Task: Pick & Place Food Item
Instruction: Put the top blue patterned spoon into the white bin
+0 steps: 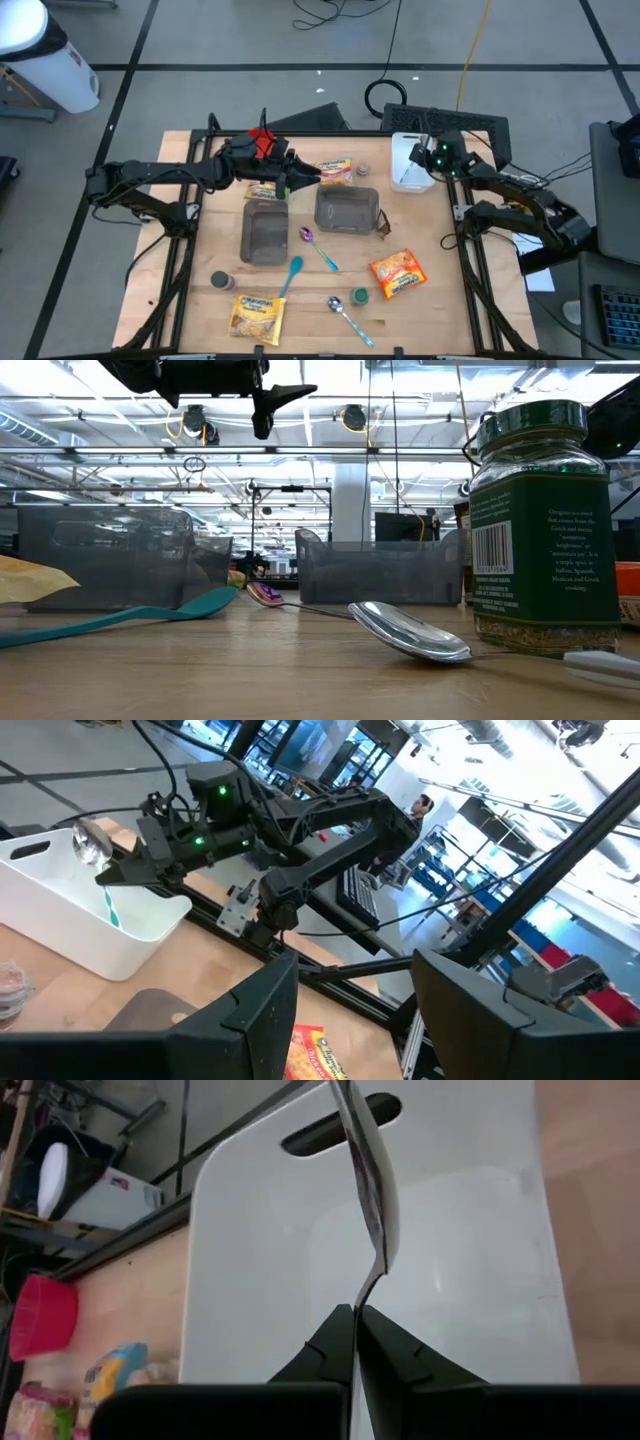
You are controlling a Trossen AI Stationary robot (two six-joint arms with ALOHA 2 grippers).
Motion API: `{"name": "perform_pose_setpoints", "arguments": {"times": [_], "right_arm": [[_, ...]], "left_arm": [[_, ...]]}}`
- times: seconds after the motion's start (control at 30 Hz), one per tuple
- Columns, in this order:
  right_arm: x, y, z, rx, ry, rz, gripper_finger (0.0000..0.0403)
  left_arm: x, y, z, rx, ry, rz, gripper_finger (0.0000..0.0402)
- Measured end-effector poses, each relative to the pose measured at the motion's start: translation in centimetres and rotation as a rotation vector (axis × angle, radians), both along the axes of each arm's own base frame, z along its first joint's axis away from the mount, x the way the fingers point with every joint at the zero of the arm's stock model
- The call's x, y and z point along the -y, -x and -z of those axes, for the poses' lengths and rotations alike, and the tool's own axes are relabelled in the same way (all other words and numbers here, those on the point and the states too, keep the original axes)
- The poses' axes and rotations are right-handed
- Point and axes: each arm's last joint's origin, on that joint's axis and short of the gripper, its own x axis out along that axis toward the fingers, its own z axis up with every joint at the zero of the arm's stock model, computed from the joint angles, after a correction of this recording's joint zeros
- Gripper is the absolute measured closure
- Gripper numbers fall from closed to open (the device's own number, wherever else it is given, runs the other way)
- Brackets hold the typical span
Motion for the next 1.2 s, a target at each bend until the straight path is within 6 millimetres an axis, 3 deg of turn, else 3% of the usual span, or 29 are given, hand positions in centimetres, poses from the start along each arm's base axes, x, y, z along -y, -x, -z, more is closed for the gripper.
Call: {"name": "perform_pose_setpoints", "arguments": {"times": [0.33,0.97,1.2], "right_arm": [[-0.3,0.2,1.6,-0.029,-0.068,0.012,0.0403],[0.3,0.3,2.3,-0.045,-0.088,0.059,0.0402],[0.3,0.4,2.3,-0.052,-0.084,0.068,0.0364]], "left_arm": [[-0.1,0.0,0.1,-0.006,-0.005,-0.019,0.0195],[-0.1,0.0,0.0,-0.006,-0.001,-0.019,0.0195],[-0.1,0.0,0.0,-0.006,0.0,-0.019,0.0195]]}}
